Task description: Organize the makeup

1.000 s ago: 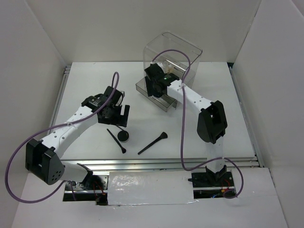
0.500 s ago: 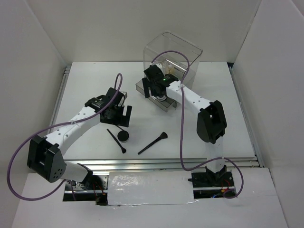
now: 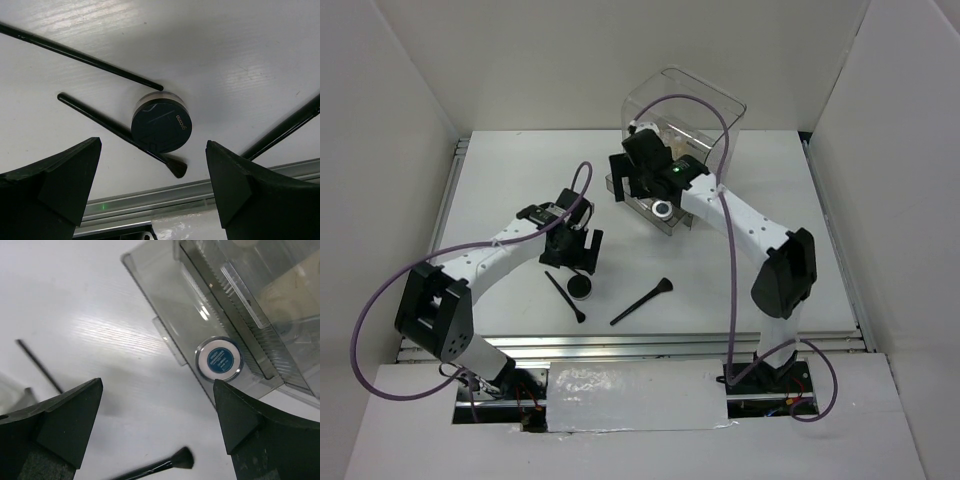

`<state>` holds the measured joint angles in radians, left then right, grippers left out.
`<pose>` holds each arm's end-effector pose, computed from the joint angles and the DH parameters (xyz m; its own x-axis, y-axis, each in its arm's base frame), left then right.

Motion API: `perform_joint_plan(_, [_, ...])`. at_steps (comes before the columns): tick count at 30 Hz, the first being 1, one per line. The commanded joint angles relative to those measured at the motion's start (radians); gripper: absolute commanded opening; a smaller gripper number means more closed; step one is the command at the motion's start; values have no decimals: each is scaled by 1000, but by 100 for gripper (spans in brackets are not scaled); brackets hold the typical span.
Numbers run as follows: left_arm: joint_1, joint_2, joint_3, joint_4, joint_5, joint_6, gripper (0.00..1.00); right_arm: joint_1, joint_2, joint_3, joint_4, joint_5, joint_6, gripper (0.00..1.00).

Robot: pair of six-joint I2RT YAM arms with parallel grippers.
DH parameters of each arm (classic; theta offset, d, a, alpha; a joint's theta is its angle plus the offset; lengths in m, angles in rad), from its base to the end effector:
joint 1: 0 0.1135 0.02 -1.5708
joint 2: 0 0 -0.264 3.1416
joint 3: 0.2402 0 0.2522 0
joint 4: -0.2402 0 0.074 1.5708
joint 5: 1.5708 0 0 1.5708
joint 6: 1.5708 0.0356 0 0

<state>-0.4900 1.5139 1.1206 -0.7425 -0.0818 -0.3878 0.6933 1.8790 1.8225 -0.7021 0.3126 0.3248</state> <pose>0.2664 -0.1388 0.2393 -0.9066 0.0564 -0.4181 0.1035 0.9905 -0.0908 0.3349 0.2640 0.3369 -0.6407 -0.1376 -0.7554 -0.2448 0.9691 0.0311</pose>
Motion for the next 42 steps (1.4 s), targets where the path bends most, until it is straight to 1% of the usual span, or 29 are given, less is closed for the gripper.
perform_joint_plan(1, [-12, 34, 1, 26, 20, 15, 99, 18, -145, 2, 0, -29, 20, 100])
perform_joint_plan(8, [-47, 69, -34, 45, 2, -40, 99, 22, -277, -66, -20, -33, 19, 100])
perform_joint_plan(14, [-55, 78, -100, 97, -7, -75, 95, 22, -375, -115, -25, -24, 10, 100])
perform_joint_plan(19, [-56, 120, -108, 115, -19, -82, 92, 18, -417, -137, -25, -36, 10, 100])
perform_joint_plan(23, [-56, 132, -113, 127, -32, -92, 91, 20, -434, -149, -22, -38, 8, 100])
perform_joint_plan(27, [-59, 150, -113, 140, -35, -94, 83, 18, -442, -143, -25, -35, 0, 100])
perform_joint_plan(28, [-61, 154, -111, 144, -33, -92, 81, 18, -442, -141, -25, -36, -1, 100])
perform_joint_plan(29, [-64, 160, -108, 144, -33, -92, 72, 18, -442, -138, -27, -37, -3, 100])
perform_joint_plan(31, [-70, 163, -96, 134, -35, -94, 62, 20, -437, -126, -34, -33, -6, 100])
perform_joint_plan(32, [-81, 160, -87, 126, -38, -95, 52, 20, -437, -115, -37, -32, -7, 100])
perform_joint_plan(34, [-91, 144, -56, 98, -49, -102, 40, 20, -437, -109, -42, -24, -9, 100])
perform_joint_plan(36, [-108, 132, -23, 80, -50, -108, 33, 18, -440, -101, -43, -17, -15, 100])
perform_joint_plan(37, [-116, 120, -9, 60, -46, -112, 26, 17, -443, -95, -45, -12, -16, 100])
perform_joint_plan(39, [-124, 105, 44, 34, -42, -115, 20, 18, -442, -86, -53, -3, -21, 100])
perform_joint_plan(42, [-142, 91, 134, -21, -50, -120, 20, 15, -449, -66, -63, 6, -27, 100])
